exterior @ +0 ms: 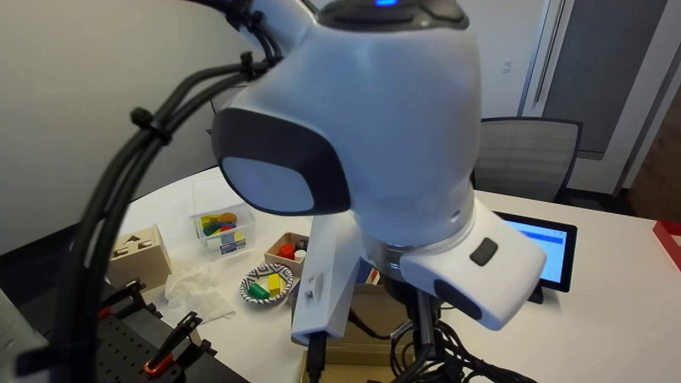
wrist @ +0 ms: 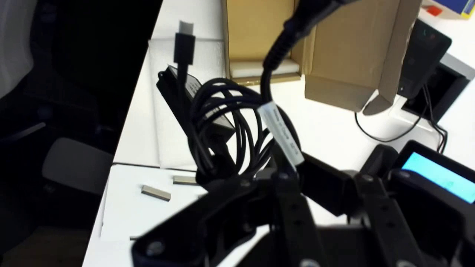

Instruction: Remove the white foam and the cable from the cardboard box, then close the lid

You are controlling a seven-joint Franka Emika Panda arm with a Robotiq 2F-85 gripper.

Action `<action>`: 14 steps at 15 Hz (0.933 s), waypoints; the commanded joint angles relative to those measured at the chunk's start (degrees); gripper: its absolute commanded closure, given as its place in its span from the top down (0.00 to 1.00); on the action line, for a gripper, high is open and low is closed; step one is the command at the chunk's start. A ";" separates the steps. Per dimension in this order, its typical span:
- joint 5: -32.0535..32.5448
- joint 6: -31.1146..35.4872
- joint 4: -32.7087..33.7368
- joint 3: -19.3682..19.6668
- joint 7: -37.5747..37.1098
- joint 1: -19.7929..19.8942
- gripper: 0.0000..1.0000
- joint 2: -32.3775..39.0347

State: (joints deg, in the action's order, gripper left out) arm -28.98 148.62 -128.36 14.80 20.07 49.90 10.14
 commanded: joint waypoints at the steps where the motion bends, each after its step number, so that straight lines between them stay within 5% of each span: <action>1: -3.74 2.67 2.01 0.75 -0.08 -0.89 0.02 -1.03; 7: -5.93 2.98 13.08 -0.46 -2.14 -1.21 0.02 9.39; 14: -0.61 0.93 29.81 -2.93 -11.35 -0.94 0.02 24.55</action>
State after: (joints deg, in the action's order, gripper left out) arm -32.39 150.66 -106.03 12.49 13.52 49.00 29.76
